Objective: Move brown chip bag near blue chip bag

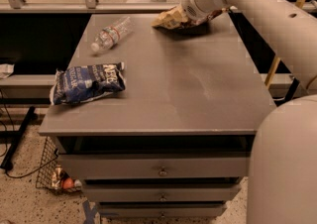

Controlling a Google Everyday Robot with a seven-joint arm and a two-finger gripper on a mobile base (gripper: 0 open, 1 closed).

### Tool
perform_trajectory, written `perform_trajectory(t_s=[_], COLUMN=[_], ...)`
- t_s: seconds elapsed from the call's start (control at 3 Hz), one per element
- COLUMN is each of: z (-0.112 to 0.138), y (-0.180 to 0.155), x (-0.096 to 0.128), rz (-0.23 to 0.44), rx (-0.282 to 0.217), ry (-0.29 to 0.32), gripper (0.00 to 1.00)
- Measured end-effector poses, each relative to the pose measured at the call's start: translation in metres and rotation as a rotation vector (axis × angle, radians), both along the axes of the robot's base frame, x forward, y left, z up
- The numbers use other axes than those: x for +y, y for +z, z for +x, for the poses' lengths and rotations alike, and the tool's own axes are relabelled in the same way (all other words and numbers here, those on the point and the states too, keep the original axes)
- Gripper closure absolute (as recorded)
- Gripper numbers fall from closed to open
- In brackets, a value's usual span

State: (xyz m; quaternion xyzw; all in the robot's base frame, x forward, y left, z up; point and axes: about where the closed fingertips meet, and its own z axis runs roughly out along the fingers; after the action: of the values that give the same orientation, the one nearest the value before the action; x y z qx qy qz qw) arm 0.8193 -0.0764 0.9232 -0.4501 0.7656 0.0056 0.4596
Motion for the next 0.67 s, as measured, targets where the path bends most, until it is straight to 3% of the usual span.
perform_trajectory(t_s=[0.67], z=[-0.066], y=[0.064], x=[-0.001], rz=[0.072], rx=[-0.089], ry=[0.112], gripper=[1.00])
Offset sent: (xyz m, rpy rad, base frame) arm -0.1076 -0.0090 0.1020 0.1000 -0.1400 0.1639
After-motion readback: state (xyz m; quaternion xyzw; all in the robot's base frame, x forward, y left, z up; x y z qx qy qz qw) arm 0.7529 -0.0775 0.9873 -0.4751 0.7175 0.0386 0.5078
